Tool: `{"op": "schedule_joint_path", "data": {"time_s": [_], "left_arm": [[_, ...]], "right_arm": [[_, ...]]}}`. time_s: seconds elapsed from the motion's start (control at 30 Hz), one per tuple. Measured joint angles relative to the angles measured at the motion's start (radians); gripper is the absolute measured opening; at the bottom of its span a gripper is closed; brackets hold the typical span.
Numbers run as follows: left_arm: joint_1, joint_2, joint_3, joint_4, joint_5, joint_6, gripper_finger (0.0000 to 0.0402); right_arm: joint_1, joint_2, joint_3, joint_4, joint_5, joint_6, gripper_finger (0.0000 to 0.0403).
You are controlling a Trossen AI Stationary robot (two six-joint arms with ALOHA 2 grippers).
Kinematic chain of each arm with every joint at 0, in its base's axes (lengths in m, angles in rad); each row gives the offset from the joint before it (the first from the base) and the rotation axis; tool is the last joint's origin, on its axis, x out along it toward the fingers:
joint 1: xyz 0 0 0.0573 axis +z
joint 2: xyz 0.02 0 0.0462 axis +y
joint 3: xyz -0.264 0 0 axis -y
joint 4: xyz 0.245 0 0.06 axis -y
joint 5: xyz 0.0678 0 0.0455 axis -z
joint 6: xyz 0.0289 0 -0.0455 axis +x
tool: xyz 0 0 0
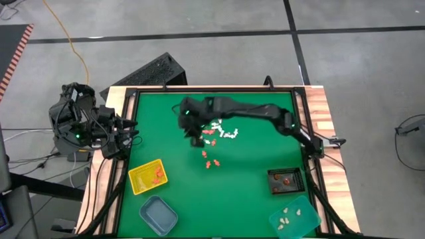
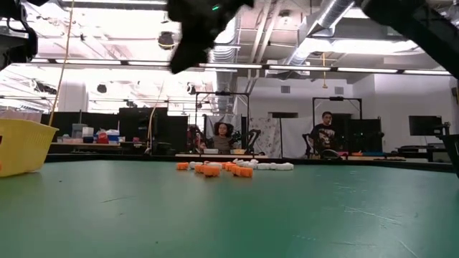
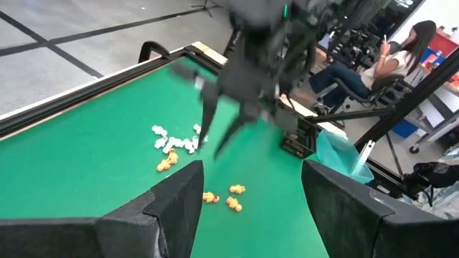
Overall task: Sort Halloween decoration
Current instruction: Put the orange skeleton model into the yellow bin
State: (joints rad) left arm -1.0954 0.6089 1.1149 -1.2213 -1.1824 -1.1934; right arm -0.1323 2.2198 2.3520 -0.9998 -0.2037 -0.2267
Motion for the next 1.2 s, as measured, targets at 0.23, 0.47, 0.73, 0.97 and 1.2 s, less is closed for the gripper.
{"op": "schedule_joint_path", "data": {"time_s": [0.23,0.47,0.73,0.97,1.2], "left_arm": [[0.0,0.0,0.0,0.0,0.003,0.007,0.0226],[0.0,0.0,0.0,0.0,0.009,0.007,0.0226],[0.0,0.0,0.0,0.0,0.009,0.007,0.0226],[0.0,0.0,0.0,0.0,0.008,0.023,0.0226],[0.0,0.0,0.0,0.0,0.008,0.028,0.0226]], "right_arm": [[-0.092,-0.104,0.001,-0.258,0.076,-0.033,0.0101],[-0.12,-0.09,-0.106,-0.282,0.049,-0.04,0.0101],[-0.086,-0.087,-0.391,-0.02,0.046,-0.037,0.0101],[-0.077,-0.087,-0.497,0.289,0.043,-0.003,0.0101],[-0.099,-0.098,-0.608,0.385,0.015,0.043,0.0101]]}}
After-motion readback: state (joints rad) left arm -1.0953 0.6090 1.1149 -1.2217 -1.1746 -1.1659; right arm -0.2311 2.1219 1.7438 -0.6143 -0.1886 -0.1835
